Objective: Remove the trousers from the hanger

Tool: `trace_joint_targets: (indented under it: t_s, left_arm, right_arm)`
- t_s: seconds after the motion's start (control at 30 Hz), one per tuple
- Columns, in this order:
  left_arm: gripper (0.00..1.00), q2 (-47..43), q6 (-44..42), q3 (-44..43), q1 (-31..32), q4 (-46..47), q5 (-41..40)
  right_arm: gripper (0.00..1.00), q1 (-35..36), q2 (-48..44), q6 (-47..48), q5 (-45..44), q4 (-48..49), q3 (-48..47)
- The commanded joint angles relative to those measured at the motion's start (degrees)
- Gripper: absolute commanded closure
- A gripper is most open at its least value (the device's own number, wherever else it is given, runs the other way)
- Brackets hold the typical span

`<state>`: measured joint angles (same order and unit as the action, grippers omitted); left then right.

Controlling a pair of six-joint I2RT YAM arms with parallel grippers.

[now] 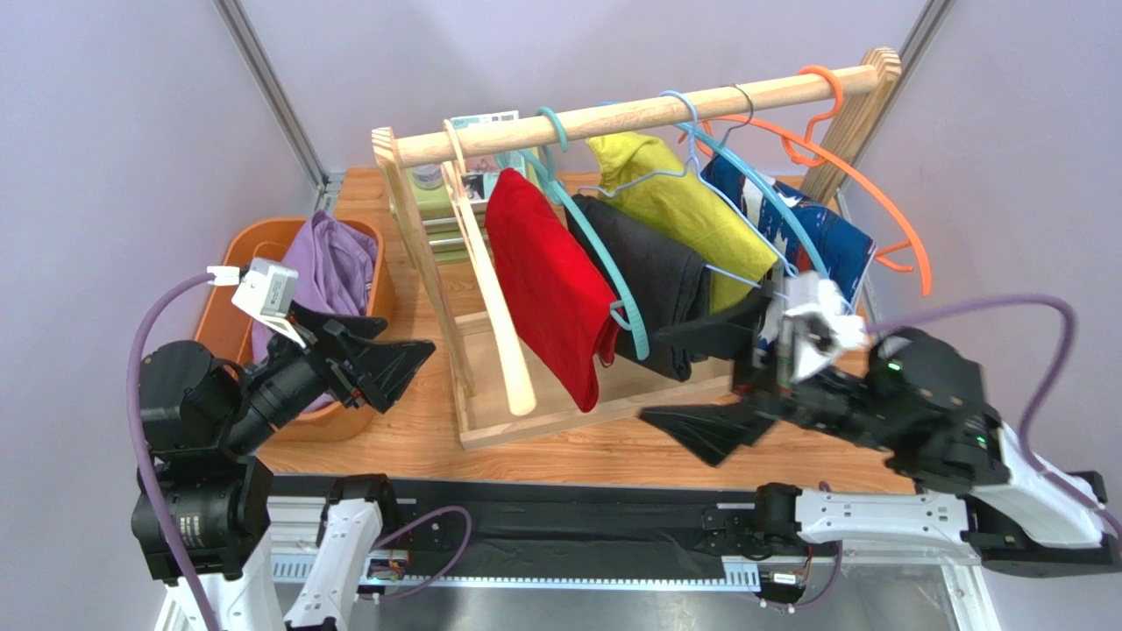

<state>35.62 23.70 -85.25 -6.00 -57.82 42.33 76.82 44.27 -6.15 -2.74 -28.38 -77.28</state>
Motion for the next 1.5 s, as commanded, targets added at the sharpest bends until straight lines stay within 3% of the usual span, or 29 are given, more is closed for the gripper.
trace_joint_targets:
  t_s: [0.0, 0.2, 0.37, 0.47, 0.53, 0.63, 0.77, 0.9, 1.0, 1.17, 1.27, 1.47]
  left_arm:
    - [0.00, 1.6, -5.7, -0.4, 3.9, 8.8, 9.3]
    - [0.01, 0.7, -5.3, 3.2, 13.5, 6.1, 15.5]
    - [0.01, -2.7, -4.4, 9.0, 13.8, 2.4, 23.7]
    - [0.00, -6.9, 8.7, 17.2, 13.8, 10.5, 25.5]
    - [0.00, -12.7, 16.1, 21.5, 13.8, 22.2, 22.1]
    - [0.01, -21.0, 24.3, 29.0, 13.8, 29.8, 15.1]
    - [0.01, -29.9, 27.9, 38.4, 13.8, 28.9, 4.8]
    - [0.01, -43.0, 26.0, 43.4, 13.8, 22.2, -4.9]
    - [0.01, -41.2, 23.3, 46.2, 13.8, 18.5, -4.2]
    - [0.01, -42.3, 22.2, 54.9, 13.8, 16.1, -11.2]
    - [0.00, -42.7, 24.6, 61.2, 13.8, 19.4, -12.8]
    - [0.01, -43.0, 30.6, 71.8, 13.8, 31.3, -11.0]
  right_arm:
    - [0.00, 0.3, -12.5, -1.9, -6.0, 2.4, 11.1]
    - [0.00, 0.2, -24.2, -13.1, -17.0, 3.5, 26.8]
    - [0.00, 0.2, -34.0, -21.9, -24.8, 7.5, 40.3]
    - [0.00, 0.2, -40.3, -28.9, -32.3, 9.7, 49.5]
    - [0.00, 0.3, -42.5, -32.3, -33.1, 11.1, 54.1]
    - [0.00, 0.3, -43.3, -38.2, -35.4, 11.2, 57.9]
    - [0.00, 0.2, -43.5, -45.6, -37.2, 10.0, 62.1]
    - [0.00, 0.2, -46.0, -53.0, -38.0, 9.1, 66.9]
    - [0.00, 0.3, -47.3, -59.2, -39.5, 5.1, 68.7]
    - [0.00, 0.2, -47.3, -69.6, -41.0, 0.9, 71.6]
    - [0.00, 0.3, -47.3, -76.6, -41.8, -3.6, 72.5]
    - [0.00, 0.2, -46.2, -76.0, -42.6, -6.2, 73.6]
